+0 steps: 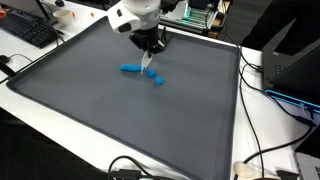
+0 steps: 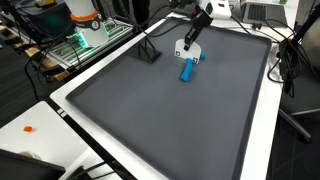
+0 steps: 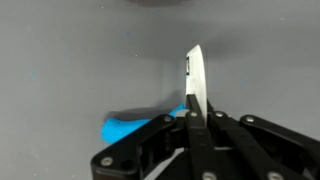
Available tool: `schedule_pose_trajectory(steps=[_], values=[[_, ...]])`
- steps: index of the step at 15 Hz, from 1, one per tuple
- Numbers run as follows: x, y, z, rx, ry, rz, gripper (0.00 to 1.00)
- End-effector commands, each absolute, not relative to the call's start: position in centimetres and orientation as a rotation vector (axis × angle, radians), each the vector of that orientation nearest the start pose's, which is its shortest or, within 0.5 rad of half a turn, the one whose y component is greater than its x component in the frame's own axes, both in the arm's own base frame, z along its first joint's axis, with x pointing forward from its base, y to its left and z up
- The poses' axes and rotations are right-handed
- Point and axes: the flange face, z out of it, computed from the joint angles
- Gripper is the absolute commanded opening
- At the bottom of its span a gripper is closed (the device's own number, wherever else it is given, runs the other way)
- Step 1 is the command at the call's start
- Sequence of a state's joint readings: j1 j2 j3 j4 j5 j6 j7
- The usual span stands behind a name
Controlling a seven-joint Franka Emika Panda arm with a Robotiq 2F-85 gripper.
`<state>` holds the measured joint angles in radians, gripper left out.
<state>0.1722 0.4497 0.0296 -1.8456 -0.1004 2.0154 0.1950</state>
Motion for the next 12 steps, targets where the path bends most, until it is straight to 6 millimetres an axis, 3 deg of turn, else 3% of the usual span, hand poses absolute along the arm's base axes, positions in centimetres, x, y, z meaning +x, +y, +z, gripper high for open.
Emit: schedule_pose_trajectory(steps=[1, 6, 12], values=[[59.3, 10.8, 28.1, -3.22, -0.097, 0.429, 0.01], [59.8, 10.1, 29.4, -3.229, -0.077, 0.391, 0.01], [61.0, 9.5, 29.6, -3.237, -0.093, 0.348, 0.01]])
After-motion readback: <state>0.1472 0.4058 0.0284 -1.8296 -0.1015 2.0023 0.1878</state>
